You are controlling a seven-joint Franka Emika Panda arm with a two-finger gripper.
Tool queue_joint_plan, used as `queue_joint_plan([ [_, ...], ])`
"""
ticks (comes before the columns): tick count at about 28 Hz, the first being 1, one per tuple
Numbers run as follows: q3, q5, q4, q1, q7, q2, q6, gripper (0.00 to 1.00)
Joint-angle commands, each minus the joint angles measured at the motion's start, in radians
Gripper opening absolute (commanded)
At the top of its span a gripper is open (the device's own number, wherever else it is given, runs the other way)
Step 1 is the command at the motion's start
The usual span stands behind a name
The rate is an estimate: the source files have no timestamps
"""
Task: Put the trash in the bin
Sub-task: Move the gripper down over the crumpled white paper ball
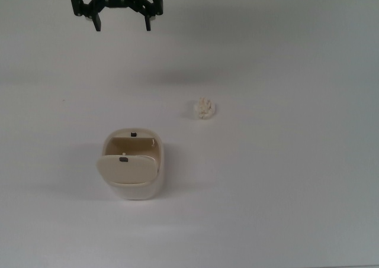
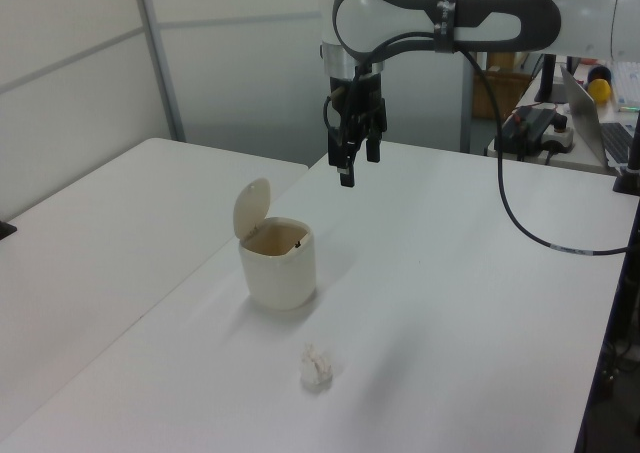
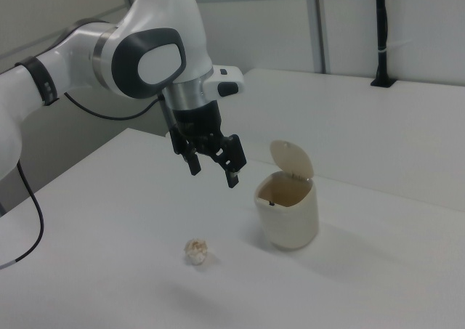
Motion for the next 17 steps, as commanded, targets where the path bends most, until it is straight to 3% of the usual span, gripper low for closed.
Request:
queue_joint_plan([
  [1, -0.02, 0.013, 0.002, -0.005, -0.027, -0.01, 0.006, 1.0],
  [6, -0.007, 0.01, -0.017, 0.009, -0.027, -0.002, 0.015, 1.0],
  [10, -0.007, 0.009, -0.05, 0.057, -0.024, -0.002, 0.029, 1.0],
  [17, -0.007, 0.006, -0.156, 0.144, 0.057, -0.004, 0.119, 1.0],
])
